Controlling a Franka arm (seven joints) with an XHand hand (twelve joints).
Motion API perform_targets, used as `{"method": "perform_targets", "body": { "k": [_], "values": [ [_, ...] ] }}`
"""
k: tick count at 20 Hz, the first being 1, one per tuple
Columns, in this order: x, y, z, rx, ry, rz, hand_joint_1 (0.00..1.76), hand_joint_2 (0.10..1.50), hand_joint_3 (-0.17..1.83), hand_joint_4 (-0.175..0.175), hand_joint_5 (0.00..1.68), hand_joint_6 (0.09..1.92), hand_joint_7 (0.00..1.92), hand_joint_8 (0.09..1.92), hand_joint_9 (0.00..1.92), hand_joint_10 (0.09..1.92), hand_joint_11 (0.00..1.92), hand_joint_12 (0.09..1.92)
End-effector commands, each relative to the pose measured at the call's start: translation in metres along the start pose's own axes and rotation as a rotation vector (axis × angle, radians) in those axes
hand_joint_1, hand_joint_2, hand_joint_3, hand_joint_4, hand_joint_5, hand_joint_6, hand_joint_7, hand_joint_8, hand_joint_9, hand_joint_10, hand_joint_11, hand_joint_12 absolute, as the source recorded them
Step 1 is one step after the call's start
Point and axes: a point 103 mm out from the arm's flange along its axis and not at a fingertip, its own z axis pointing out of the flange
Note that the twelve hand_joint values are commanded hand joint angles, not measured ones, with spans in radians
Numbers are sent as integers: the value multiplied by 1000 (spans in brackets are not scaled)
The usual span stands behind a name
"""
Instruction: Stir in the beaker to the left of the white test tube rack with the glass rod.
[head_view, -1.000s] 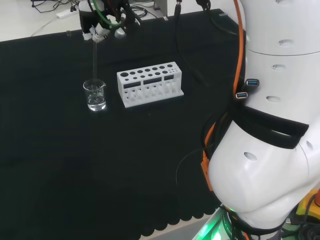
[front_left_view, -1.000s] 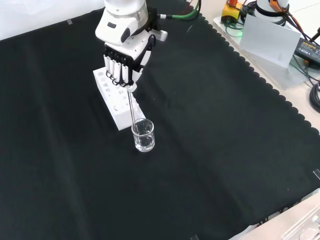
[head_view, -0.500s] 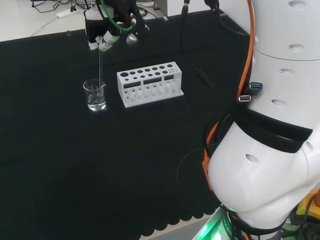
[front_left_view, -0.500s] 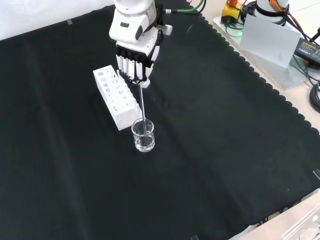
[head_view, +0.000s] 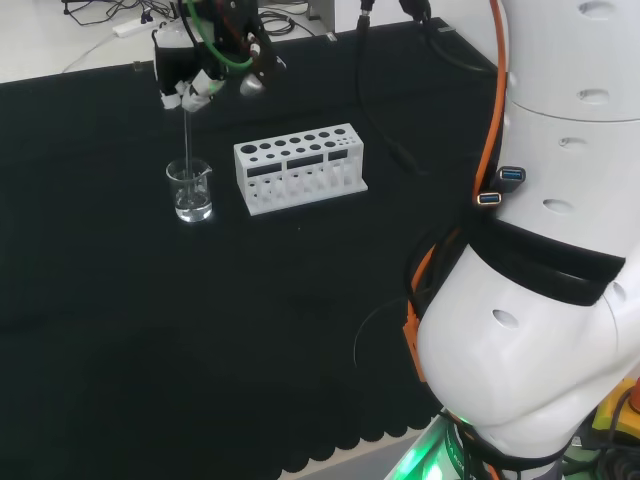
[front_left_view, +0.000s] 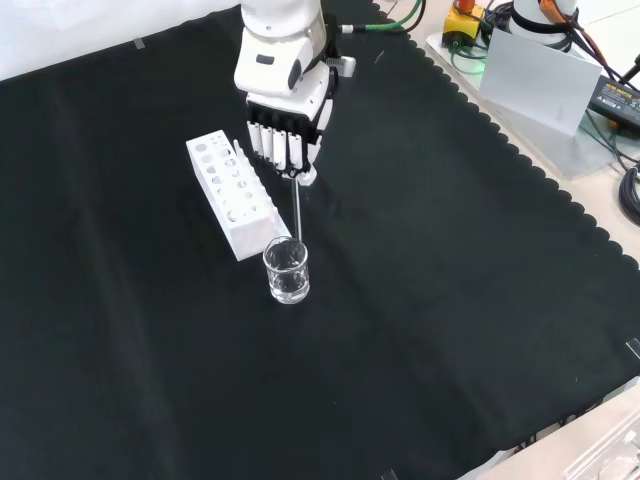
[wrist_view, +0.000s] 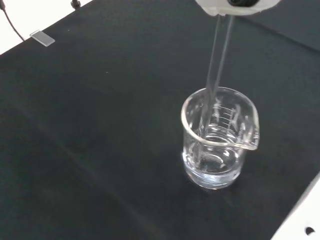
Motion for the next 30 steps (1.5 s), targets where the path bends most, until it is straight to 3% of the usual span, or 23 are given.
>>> {"method": "perform_targets", "body": {
  "k": [1,11,12,17,20,23,25,30],
  "values": [
    [14,34,-6,6,-5,-26,1525,1006,-1,-175,1215,325,964,990,1114,1163,1230,662],
    [-23,26,-13,-9,-9,13,1523,1006,0,-175,1220,323,955,990,1114,1157,1236,659],
    [-23,22,-12,-10,-28,23,1523,1006,0,-175,1219,324,955,990,1114,1156,1236,661],
    [-35,-5,-11,-40,6,23,1523,1007,0,-175,1216,329,955,991,1114,1155,1234,666],
    [-29,-7,-12,8,-5,51,1523,1007,0,-175,1214,330,956,994,1114,1156,1233,666],
    [-25,-9,-3,-27,-5,44,1523,1007,0,-175,1215,329,956,996,1113,1159,1230,669],
    [-7,-18,-13,-34,-14,28,1523,1007,0,-175,1214,328,958,993,1112,1161,1229,669],
    [30,-9,-19,-29,-25,1,1524,1006,0,-175,1213,327,966,987,1112,1164,1233,662]
  ]
}}
